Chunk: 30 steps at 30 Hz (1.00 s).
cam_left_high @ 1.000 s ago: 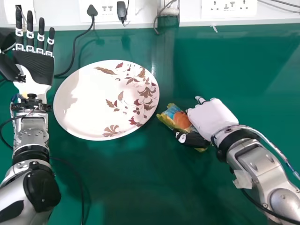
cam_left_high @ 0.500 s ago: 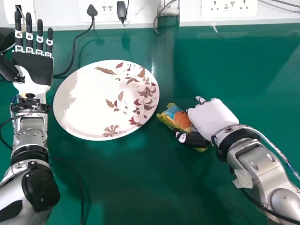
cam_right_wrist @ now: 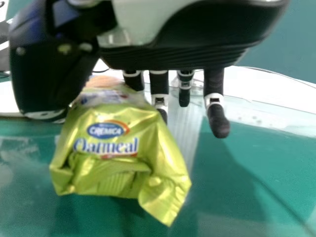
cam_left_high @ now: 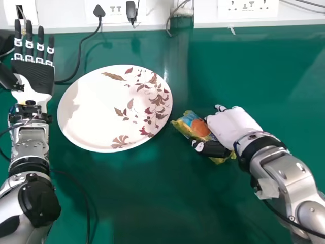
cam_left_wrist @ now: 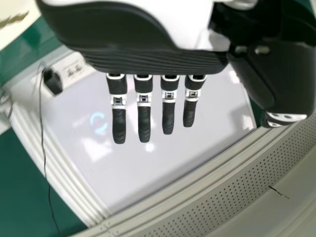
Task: Pick up biscuit and place it in the plate
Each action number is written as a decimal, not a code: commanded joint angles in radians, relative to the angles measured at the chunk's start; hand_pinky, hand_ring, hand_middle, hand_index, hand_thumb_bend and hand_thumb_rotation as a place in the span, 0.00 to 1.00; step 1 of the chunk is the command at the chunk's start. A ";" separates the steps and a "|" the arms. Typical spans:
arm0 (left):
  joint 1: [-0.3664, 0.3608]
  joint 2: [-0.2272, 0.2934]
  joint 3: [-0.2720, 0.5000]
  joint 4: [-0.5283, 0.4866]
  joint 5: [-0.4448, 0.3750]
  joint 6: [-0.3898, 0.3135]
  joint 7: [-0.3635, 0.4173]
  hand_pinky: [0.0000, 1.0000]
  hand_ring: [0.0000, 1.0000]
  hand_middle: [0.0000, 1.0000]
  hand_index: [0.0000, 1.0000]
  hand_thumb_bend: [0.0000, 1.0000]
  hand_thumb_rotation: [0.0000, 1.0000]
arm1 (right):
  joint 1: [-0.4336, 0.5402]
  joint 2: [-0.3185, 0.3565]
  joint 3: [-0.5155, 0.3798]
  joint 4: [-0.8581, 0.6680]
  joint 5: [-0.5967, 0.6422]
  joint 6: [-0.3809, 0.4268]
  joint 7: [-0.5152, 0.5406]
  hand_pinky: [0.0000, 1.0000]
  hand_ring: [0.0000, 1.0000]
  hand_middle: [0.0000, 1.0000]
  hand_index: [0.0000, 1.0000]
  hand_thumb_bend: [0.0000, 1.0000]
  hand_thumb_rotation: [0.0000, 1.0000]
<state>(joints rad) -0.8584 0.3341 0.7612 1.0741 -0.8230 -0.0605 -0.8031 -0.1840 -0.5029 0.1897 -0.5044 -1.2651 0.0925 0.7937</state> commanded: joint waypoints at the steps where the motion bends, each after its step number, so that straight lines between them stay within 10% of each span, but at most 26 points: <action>1: -0.013 0.015 -0.010 0.011 0.020 -0.017 0.008 0.62 0.75 0.89 0.91 0.66 0.45 | -0.021 0.006 -0.015 -0.032 0.012 0.013 0.018 0.14 0.19 0.44 0.49 0.51 0.00; 30: -0.012 0.021 -0.017 0.027 0.075 -0.053 0.001 0.63 0.73 0.86 0.92 0.75 0.50 | -0.052 0.096 -0.054 -0.143 0.084 0.016 -0.141 0.12 0.17 0.45 0.49 0.51 0.00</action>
<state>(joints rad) -0.8677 0.3449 0.7570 1.0996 -0.7567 -0.1116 -0.7882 -0.2184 -0.4185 0.1289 -0.6474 -1.1874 0.1169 0.6830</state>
